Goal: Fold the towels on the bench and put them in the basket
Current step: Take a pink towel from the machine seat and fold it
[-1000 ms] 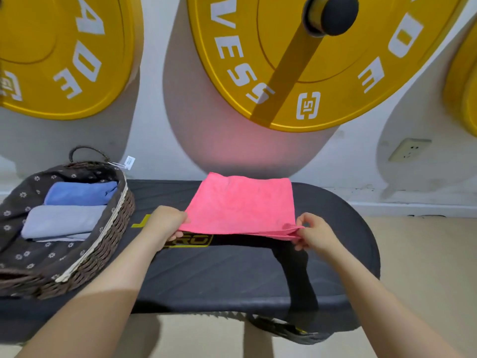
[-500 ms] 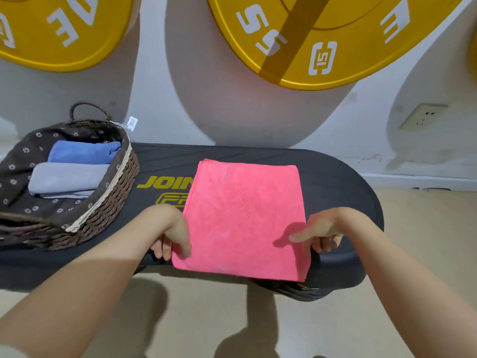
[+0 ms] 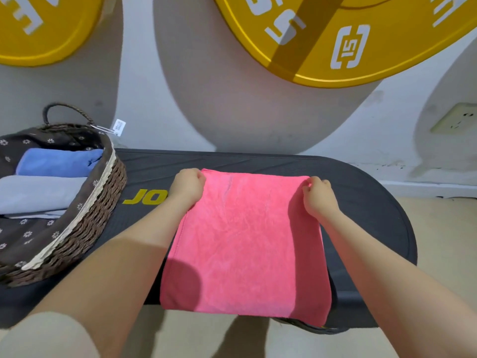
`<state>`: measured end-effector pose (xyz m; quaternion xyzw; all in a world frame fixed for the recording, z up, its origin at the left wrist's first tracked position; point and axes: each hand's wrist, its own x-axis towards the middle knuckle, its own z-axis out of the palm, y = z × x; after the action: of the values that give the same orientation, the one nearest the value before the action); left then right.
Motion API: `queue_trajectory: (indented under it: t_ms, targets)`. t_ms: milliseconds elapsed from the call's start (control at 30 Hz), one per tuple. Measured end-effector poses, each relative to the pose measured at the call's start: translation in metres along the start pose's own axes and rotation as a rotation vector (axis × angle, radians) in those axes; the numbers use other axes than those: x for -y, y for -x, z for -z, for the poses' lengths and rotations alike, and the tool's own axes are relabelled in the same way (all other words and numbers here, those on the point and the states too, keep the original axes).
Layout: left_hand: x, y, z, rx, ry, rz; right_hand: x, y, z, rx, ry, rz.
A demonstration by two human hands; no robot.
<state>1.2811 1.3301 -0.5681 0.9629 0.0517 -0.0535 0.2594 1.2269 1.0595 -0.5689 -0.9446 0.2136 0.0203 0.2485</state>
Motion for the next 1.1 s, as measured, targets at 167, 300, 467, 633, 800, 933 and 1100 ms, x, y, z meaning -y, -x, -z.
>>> queue_trajectory:
  t_ms: [167,300,467,633,800,933,1100]
  targets:
    - [-0.007,-0.02,-0.011,0.009,-0.067,0.033,-0.003,-0.018,-0.001,-0.018,0.055,0.012]
    - [-0.003,-0.034,-0.012,0.008,-0.143,0.024,-0.006,-0.031,-0.001,-0.026,0.048,0.033]
    - [0.009,-0.033,-0.009,-0.034,-0.146,-0.048,-0.007,-0.038,0.006,-0.017,0.078,0.049]
    - [0.013,-0.041,-0.003,0.099,-0.253,-0.008,-0.004,-0.039,0.002,-0.034,-0.017,0.025]
    - [-0.011,-0.067,0.01,-0.092,-0.192,-0.042,0.015,-0.064,0.01,-0.118,-0.374,-0.046]
    - [-0.014,-0.061,0.005,-0.211,-0.003,-0.075,0.02,-0.068,0.012,-0.098,-0.282,0.113]
    - [0.02,-0.019,-0.009,-0.211,0.011,-0.275,0.001,-0.022,0.005,0.1,-0.091,0.46]
